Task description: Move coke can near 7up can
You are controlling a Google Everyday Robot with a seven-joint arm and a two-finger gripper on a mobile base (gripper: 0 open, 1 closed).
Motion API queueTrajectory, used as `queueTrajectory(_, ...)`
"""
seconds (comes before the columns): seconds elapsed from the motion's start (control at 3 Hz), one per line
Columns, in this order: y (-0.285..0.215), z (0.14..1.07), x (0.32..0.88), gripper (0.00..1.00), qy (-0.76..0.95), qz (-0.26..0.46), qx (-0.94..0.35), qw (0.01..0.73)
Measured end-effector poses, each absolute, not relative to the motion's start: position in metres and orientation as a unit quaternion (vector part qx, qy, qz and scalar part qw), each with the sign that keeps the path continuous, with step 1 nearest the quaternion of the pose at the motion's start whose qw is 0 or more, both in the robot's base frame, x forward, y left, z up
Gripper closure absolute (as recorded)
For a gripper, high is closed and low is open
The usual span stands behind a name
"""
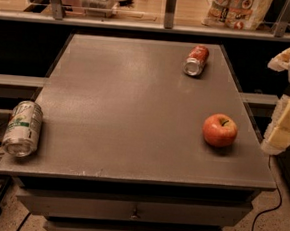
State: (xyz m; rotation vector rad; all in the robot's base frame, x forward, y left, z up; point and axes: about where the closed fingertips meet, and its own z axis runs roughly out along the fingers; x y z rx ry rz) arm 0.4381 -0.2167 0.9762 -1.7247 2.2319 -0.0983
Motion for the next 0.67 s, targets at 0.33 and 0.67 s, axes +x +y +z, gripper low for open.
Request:
queueTrajectory(0.33,-0.217,0.976,0.438,0.00,0.781,-0.034,-0.603,0.159)
queueTrajectory(0.67,-0.219,0.985,0.448,0.00,0.780,-0.024,-0.592,0.201)
